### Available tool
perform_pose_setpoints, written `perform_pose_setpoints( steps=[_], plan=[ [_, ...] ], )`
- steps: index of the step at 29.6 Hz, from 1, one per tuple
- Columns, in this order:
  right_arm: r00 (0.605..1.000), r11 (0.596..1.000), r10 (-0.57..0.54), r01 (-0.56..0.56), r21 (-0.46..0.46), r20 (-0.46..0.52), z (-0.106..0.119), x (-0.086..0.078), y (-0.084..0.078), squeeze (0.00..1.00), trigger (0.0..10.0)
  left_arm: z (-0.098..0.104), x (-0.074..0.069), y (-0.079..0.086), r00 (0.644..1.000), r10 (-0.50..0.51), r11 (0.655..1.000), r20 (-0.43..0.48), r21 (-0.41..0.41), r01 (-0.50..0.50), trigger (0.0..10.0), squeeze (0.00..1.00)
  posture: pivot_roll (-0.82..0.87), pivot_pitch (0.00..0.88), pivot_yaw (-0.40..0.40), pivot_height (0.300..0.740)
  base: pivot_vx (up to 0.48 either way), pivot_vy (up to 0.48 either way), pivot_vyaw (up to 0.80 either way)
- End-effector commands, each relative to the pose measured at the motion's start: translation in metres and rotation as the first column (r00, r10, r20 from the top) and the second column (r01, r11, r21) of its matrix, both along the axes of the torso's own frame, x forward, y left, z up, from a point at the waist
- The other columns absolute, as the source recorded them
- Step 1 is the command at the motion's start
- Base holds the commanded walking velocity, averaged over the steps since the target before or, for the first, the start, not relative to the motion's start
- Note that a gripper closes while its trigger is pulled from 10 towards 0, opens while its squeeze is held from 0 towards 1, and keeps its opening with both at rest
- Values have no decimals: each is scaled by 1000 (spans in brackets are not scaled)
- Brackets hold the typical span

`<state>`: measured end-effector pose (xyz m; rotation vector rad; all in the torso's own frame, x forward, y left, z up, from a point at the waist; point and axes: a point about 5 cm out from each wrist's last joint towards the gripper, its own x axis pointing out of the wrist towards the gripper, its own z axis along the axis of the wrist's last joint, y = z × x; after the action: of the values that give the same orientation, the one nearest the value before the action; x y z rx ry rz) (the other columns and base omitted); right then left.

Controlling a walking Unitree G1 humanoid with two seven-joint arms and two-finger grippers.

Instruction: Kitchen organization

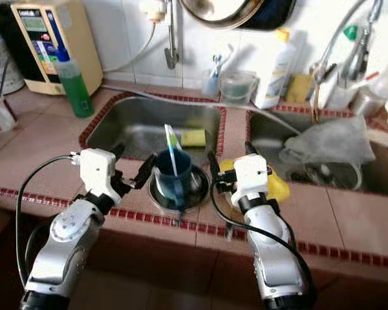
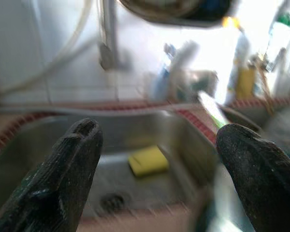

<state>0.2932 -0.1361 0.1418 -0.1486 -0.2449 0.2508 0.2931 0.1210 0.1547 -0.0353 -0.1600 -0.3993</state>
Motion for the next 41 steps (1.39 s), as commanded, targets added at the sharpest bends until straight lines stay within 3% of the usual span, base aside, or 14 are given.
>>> perform_pose_setpoints(
  steps=[1, 16, 27, 41],
  plan=[
    [999, 999, 32, -32, 8, 0, 0, -2, 7, 0, 10000, 3, 1, 9, 1000, 25, 1000, 1, 1, -25, 10000, 0, -51, 0, 8, 740, 0, 0, 0],
    [999, 999, 45, -45, 4, 0, 1, -3, 9, 0, 10000, 7, 3, 11, 1000, 3, 1000, -9, 0, -3, 10000, 0, -50, 0, 11, 740, 0, 0, 0],
    [992, 991, 122, -124, 46, 32, 5, -16, 17, 0, 10000, 8, -4, -10, 989, -143, 988, -28, 46, 144, 10000, 0, -66, 0, 27, 740, 0, 0, 0],
    [997, 988, 72, -77, 135, 42, 15, -14, 15, 0, 10000, 12, -5, -21, 976, -215, 974, -32, 69, 217, 10000, 0, -86, 0, 52, 740, 0, 0, 0]
  ],
)
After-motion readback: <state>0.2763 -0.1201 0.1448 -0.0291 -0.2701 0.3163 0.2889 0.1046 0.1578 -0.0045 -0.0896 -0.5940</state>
